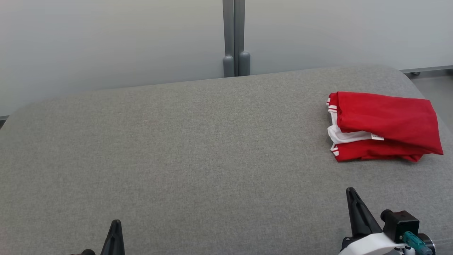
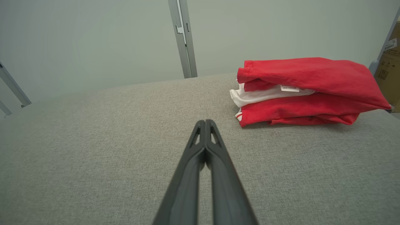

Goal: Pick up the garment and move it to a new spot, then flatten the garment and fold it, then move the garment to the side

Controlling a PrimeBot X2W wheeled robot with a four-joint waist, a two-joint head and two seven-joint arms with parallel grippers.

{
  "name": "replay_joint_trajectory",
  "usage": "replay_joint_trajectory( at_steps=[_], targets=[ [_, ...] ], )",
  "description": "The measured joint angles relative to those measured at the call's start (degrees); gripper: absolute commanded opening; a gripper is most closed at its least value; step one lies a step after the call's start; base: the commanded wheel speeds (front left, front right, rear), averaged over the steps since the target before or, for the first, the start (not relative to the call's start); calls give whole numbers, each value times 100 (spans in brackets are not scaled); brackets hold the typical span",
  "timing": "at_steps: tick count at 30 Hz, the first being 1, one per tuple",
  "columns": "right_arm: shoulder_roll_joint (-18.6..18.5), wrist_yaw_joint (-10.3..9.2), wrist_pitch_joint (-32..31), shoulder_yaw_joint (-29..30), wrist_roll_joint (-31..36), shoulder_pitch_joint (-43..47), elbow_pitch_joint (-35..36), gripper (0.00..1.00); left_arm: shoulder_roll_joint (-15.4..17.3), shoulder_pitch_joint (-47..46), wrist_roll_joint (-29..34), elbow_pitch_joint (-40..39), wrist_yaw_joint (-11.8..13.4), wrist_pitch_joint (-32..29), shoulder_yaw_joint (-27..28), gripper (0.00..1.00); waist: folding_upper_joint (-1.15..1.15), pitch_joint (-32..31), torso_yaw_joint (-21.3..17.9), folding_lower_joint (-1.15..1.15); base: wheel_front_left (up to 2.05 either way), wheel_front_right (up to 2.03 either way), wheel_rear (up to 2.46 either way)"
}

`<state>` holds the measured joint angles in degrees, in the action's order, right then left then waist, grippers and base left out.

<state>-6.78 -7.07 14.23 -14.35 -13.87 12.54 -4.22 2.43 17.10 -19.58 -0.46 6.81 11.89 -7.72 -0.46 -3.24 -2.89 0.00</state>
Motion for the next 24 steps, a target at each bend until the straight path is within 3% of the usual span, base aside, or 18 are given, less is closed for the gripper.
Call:
replay_joint_trajectory(
  at_steps=[24],
  targets=[
    [121, 202, -226, 289, -1909, 8, 156, 0, 11, -25, -1775, -99, -85, -182, 60, 0, 0, 107, 70, 0, 0, 0, 0]
  ],
)
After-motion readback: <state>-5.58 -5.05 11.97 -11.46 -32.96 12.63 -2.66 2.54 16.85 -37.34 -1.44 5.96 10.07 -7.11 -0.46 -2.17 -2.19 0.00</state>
